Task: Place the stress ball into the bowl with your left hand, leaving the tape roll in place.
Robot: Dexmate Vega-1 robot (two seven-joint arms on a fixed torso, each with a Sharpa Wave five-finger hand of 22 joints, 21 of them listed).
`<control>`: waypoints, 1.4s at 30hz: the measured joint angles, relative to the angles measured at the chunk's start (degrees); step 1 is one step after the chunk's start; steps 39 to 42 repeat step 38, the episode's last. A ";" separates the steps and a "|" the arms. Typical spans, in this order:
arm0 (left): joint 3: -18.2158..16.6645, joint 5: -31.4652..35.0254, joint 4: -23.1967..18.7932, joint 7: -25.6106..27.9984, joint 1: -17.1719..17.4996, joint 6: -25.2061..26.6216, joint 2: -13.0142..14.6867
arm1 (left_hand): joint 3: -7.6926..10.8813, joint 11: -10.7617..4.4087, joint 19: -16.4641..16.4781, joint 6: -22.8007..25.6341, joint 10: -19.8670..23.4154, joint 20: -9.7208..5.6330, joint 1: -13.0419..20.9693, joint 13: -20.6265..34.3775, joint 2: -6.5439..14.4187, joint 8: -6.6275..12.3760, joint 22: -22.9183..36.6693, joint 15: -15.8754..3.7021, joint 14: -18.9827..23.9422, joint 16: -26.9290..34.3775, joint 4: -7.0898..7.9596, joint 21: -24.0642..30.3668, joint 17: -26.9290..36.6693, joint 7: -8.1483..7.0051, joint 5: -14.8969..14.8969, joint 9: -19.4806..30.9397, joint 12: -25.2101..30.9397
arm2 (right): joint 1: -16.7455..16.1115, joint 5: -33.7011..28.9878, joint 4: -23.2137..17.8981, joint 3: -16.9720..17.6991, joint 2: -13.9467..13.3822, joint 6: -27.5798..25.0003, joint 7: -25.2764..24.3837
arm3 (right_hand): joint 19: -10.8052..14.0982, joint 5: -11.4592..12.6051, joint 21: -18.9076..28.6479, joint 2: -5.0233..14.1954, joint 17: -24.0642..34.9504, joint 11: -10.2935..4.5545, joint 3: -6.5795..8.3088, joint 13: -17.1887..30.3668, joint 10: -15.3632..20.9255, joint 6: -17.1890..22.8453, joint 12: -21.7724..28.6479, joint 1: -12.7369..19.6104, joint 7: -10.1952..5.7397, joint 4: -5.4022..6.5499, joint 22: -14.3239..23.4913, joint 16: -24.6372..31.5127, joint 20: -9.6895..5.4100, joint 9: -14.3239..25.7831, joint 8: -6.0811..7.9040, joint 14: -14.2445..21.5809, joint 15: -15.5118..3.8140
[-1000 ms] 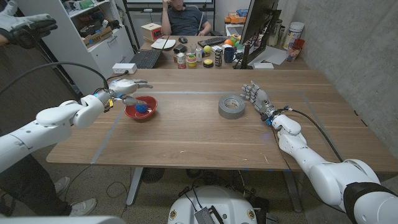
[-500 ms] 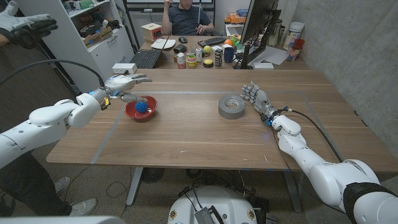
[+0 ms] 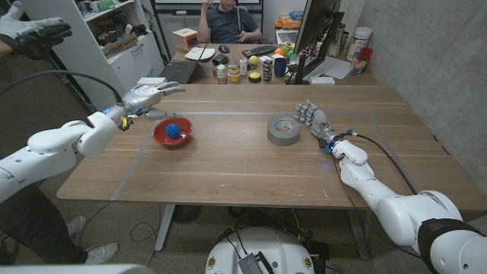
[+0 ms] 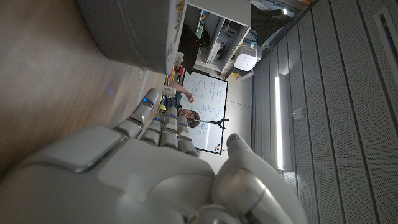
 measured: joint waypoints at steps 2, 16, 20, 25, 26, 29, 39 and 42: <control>-0.38 -0.33 0.15 0.48 0.13 -0.63 -0.15 | -0.23 0.00 0.00 0.00 0.00 0.00 -0.27 0.00 -0.04 0.00 0.00 0.00 0.00 0.00 0.23 0.00 -0.01 0.00 0.00 0.00 0.00 | 0.41 -0.03 0.89 0.12 0.10 0.19 0.17 | 0.19 0.00 0.00 -0.02 0.00 0.00 -0.23 0.00 0.00 0.00 0.00 -0.02 0.00 0.23 0.00 0.00 0.19 0.00 0.00 0.00 0.00; -4.50 -2.37 0.98 4.00 1.90 -4.59 -1.41 | -2.01 -0.22 -0.31 0.01 0.23 0.30 -2.59 -0.27 -1.09 0.07 0.00 0.07 -0.57 0.00 1.10 -1.47 -0.53 0.00 0.43 0.01 0.23 | 3.12 -0.60 6.12 0.86 0.81 1.67 1.52 | 0.18 0.00 -0.22 -0.54 0.00 -0.30 -0.23 0.00 0.31 0.00 0.00 -0.54 0.00 0.23 0.00 0.00 0.19 0.00 0.00 0.11 -0.11; -5.96 -2.71 0.99 5.06 2.77 -5.66 -1.74 | -2.62 -0.22 -0.31 0.00 0.23 0.30 -2.95 -0.27 -1.27 0.23 0.00 0.07 -0.57 0.00 1.35 -1.60 -0.64 -0.01 0.44 0.01 0.23 | 3.98 -0.92 7.64 1.12 1.03 1.87 1.79 | 0.18 0.00 -0.22 -0.53 0.00 -0.30 -0.48 0.00 0.31 0.00 0.00 -0.53 0.00 0.48 0.00 0.00 0.19 0.00 0.00 0.11 -0.11; -7.92 -2.78 0.97 6.50 3.94 -6.91 -2.16 | -3.58 -0.66 -0.31 -0.30 -0.21 0.30 -4.74 -0.27 -1.70 0.23 0.00 0.07 -1.16 0.00 1.97 -2.53 -1.00 -0.31 0.43 0.02 0.23 | 4.89 -1.36 9.22 1.43 1.31 1.89 1.98 | 0.18 0.00 -0.44 -0.53 0.00 -0.30 -0.48 0.00 0.31 0.32 0.00 -0.53 0.32 0.48 0.00 0.00 0.19 0.00 0.00 0.11 -0.11; -8.41 -2.67 0.91 6.84 4.28 -7.14 -2.27 | -3.78 -0.76 -0.30 -0.30 -0.32 0.30 -4.80 -0.27 -1.75 0.23 0.00 0.07 -1.16 0.00 1.90 -2.55 -1.07 -0.31 0.43 0.02 0.23 | 5.06 -1.51 9.51 1.50 1.36 1.89 2.01 | 0.18 0.00 -0.44 -0.53 0.00 -0.30 -0.48 0.00 0.31 0.32 0.00 -0.53 0.32 0.48 0.00 0.00 0.19 0.00 0.00 0.11 -0.11; -9.73 -2.15 0.74 7.95 5.17 -7.93 -2.67 | -3.94 -0.84 -0.30 -0.48 -0.40 0.29 -5.08 -0.26 -1.62 0.23 0.00 0.07 -1.16 0.00 2.08 -2.67 -1.07 -0.13 0.43 0.02 0.23 | 5.57 -1.91 10.33 1.77 1.52 1.83 2.03 | 0.18 0.00 -0.44 -0.53 0.00 -0.30 -0.48 0.00 0.31 0.32 0.00 -0.53 0.32 0.48 0.00 0.00 0.19 0.00 0.00 0.10 -0.11; -13.06 -0.58 0.42 10.33 7.11 -10.29 -4.14 | -4.42 -1.45 -0.30 -0.51 0.22 0.29 -6.14 -0.53 -1.62 0.23 0.00 0.07 -1.16 0.00 2.55 -3.18 -1.33 -0.09 0.43 0.02 0.46 | 6.61 -2.96 11.94 2.58 1.98 1.24 2.06 | 0.18 0.00 -0.44 -0.83 0.00 -0.30 -0.71 0.00 0.30 0.32 0.00 -0.83 0.31 0.70 0.00 0.00 0.19 0.00 0.00 0.10 -0.11; -13.06 -0.58 0.42 10.33 7.11 -10.29 -4.14 | -4.42 -1.45 -0.30 -0.51 0.22 0.29 -6.14 -0.53 -1.62 0.23 0.00 0.07 -1.16 0.00 2.55 -3.18 -1.33 -0.09 0.43 0.02 0.46 | 6.61 -2.96 11.94 2.58 1.98 1.24 2.06 | 0.18 0.00 -0.44 -0.83 0.00 -0.30 -0.71 0.00 0.30 0.32 0.00 -0.83 0.31 0.70 0.00 0.00 0.19 0.00 0.00 0.10 -0.11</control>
